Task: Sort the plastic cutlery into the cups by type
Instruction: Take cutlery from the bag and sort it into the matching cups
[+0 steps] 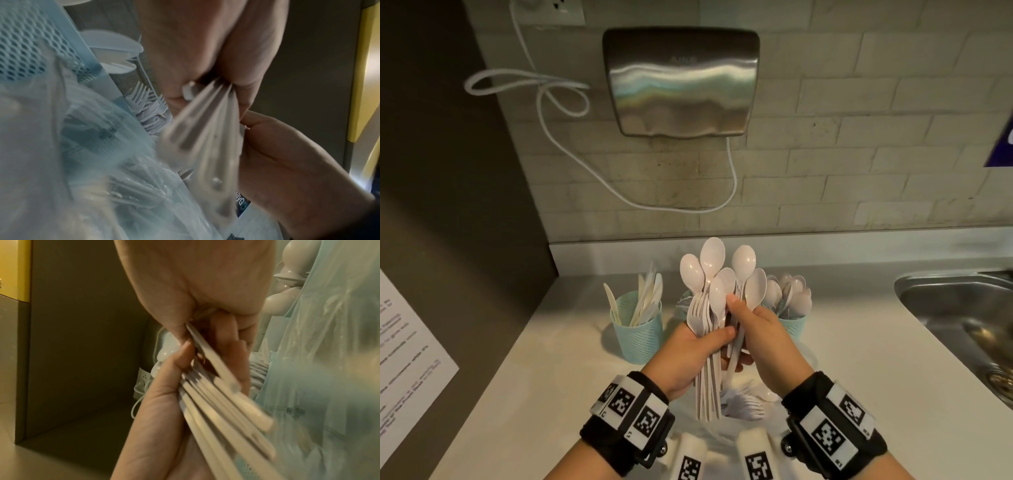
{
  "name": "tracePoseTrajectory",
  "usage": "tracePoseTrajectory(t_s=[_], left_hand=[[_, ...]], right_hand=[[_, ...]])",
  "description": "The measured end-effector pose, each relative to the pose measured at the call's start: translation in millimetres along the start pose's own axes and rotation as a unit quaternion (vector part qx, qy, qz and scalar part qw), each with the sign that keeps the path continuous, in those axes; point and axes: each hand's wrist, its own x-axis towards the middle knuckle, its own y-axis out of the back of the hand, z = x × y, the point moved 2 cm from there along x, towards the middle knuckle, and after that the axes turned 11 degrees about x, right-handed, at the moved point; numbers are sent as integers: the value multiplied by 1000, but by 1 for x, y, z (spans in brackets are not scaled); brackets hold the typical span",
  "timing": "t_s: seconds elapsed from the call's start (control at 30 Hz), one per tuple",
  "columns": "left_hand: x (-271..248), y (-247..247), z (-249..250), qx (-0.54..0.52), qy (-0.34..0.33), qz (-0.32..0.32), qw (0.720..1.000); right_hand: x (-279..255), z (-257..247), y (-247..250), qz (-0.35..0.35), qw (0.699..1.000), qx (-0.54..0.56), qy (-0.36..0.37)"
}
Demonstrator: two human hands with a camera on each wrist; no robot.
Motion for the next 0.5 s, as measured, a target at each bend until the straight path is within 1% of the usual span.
tracePoseTrajectory(t_s=[0.13, 0.23, 0.5], left_hand=[[1, -2, 0, 27, -1, -12, 1000], [1, -3, 0, 25, 0, -23, 999], [2, -3, -2, 40, -1, -10, 999]], right_hand=[[-1, -4, 5, 20, 999, 22, 12], [0, -5, 10, 47, 999, 13, 19], [5, -8, 19, 91, 994, 50, 30]])
